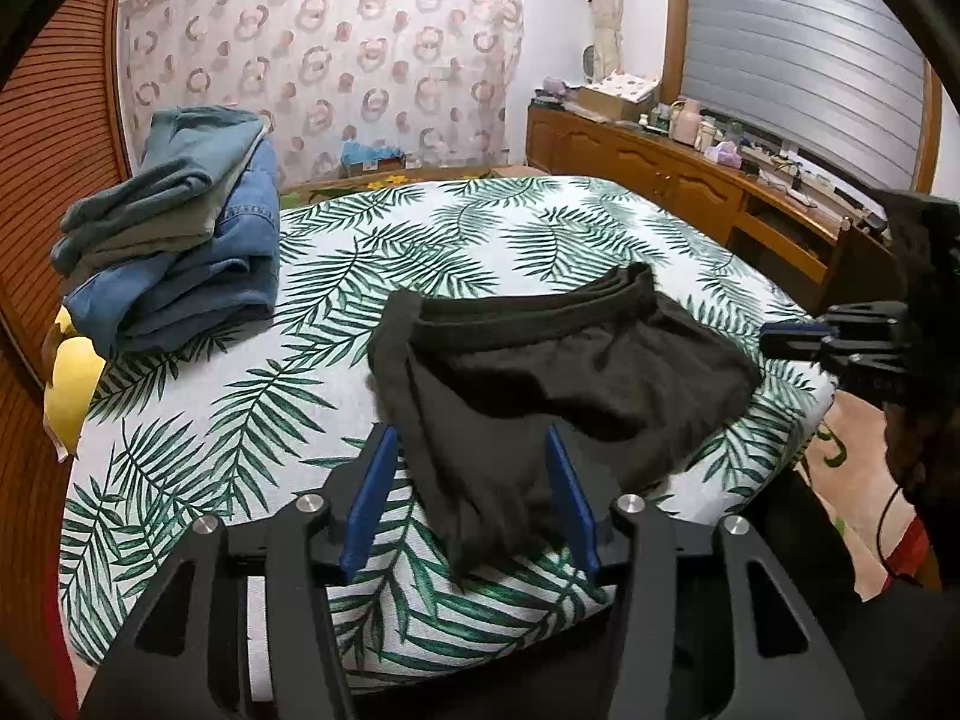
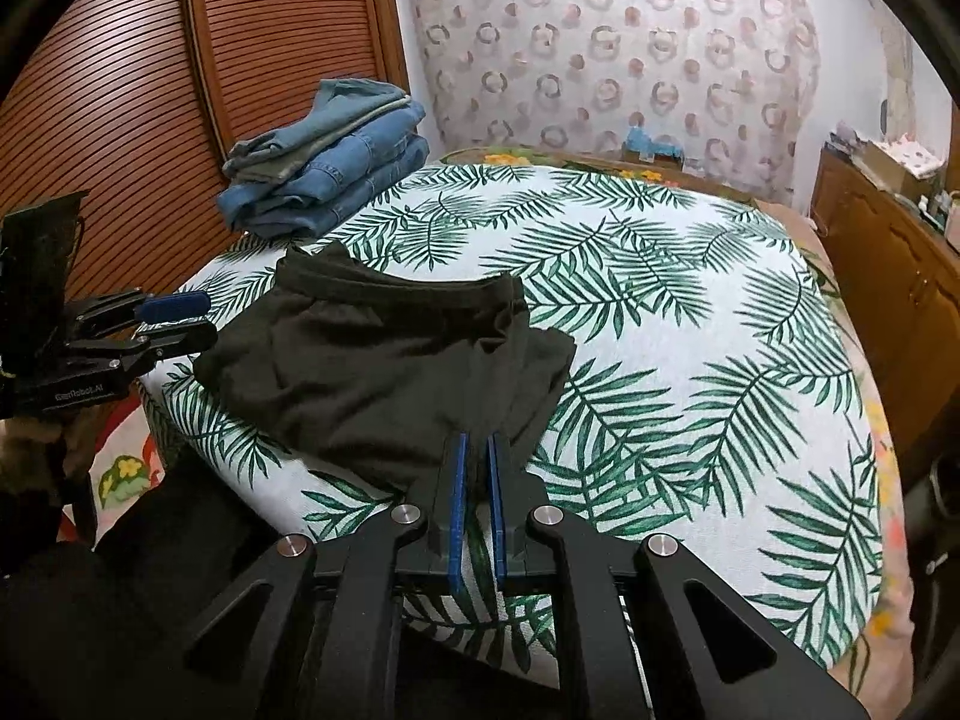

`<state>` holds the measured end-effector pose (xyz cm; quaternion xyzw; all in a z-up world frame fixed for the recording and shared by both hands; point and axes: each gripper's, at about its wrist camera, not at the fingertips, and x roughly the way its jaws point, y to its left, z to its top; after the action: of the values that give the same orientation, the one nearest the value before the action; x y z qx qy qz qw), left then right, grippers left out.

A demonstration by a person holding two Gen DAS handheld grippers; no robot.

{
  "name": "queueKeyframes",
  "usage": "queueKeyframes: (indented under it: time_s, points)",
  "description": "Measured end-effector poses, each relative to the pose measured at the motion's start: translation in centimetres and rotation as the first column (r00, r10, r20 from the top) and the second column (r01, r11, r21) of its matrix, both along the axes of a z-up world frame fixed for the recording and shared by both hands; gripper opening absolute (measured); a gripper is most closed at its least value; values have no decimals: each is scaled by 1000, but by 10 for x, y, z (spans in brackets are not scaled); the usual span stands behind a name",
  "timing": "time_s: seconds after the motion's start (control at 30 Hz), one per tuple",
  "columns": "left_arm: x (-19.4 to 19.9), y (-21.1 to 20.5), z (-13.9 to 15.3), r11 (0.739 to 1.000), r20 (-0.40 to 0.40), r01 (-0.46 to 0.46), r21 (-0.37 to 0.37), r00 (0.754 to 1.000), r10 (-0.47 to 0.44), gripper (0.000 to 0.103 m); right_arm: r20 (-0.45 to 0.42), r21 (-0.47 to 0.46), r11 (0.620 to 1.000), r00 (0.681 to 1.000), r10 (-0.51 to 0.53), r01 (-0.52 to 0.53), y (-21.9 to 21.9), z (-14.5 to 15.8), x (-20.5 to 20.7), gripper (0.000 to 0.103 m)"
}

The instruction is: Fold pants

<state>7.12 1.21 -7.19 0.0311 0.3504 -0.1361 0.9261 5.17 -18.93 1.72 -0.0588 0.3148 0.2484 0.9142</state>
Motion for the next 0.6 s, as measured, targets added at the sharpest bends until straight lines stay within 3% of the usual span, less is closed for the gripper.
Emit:
queueKeyframes:
  time_s: [0.07,0.17,0.6]
  points:
    - [2,1,-2,1000,-7,-2,-3,1000,2,67,8,1,1000,1000,2,-2,0,3,0,11]
    - [6,3,-5,1000,-18,-4,-25,1000,4,73,24,-10,1000,1000,-7,7,1,5,3,22]
    - [37,19,-3,995,-11,-24,-100,1000,23,70,30,-50,999,1000,5,-4,27,3,47,30]
